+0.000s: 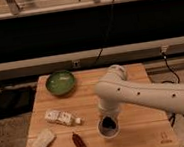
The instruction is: Place the eraser in the ceramic cup
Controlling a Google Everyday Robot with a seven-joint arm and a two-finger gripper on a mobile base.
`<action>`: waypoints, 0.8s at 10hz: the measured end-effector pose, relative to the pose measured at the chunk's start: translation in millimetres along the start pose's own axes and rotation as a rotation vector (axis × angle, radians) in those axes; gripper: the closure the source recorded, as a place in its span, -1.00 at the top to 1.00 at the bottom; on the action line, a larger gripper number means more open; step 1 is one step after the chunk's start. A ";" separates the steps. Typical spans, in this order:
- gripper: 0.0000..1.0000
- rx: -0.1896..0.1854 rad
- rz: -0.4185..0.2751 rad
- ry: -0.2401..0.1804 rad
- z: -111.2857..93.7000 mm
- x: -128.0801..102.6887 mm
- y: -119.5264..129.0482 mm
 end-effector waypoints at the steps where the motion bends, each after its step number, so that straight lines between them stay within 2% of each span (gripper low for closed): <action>1: -1.00 0.000 -0.002 -0.001 -0.1 -0.1 -0.1; 8: -1.00 -0.002 -0.026 -0.013 -0.1 -2.5 -0.8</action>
